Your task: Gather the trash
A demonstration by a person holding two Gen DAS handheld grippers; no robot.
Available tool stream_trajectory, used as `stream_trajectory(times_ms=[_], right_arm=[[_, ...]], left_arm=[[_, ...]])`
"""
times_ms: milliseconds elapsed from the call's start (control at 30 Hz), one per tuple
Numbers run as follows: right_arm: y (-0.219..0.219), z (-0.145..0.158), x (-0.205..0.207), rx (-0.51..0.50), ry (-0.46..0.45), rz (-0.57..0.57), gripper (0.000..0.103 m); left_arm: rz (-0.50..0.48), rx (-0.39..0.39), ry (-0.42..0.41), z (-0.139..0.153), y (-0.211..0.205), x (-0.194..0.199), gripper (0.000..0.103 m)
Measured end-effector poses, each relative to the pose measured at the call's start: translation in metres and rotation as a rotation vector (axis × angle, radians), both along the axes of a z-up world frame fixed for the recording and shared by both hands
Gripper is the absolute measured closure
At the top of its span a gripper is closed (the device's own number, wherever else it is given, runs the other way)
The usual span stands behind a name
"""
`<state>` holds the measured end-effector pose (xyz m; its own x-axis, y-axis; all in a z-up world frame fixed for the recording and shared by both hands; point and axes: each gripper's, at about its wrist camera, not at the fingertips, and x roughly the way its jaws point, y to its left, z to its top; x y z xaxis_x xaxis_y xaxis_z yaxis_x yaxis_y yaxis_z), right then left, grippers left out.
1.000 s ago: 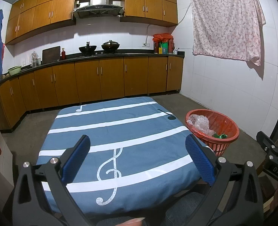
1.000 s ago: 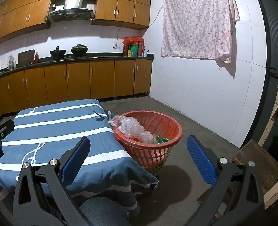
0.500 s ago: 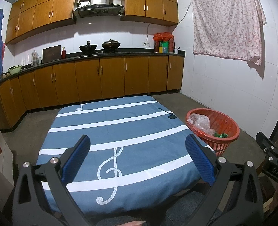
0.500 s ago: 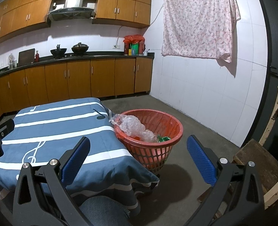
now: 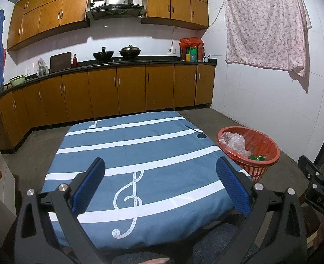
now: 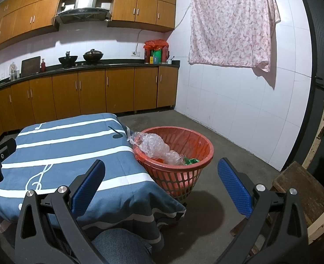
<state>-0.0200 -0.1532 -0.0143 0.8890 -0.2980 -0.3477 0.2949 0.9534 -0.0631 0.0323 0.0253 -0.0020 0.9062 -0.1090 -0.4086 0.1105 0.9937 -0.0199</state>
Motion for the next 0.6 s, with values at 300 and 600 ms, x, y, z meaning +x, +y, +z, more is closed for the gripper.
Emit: stream_trajectory(times_ms=[300,600], right_arm=[[-0.0012,0.0012,0.0007,0.0,0.0,0.0,0.002],[-0.0009,-0.0004,0.0006,0.001,0.003,0.0,0.002]], left_arm=[[-0.001,-0.001,0.0,-0.0006,0.0003,0.0,0.004],[0.0,-0.001,0.001,-0.0005,0.0005,0.0,0.004]])
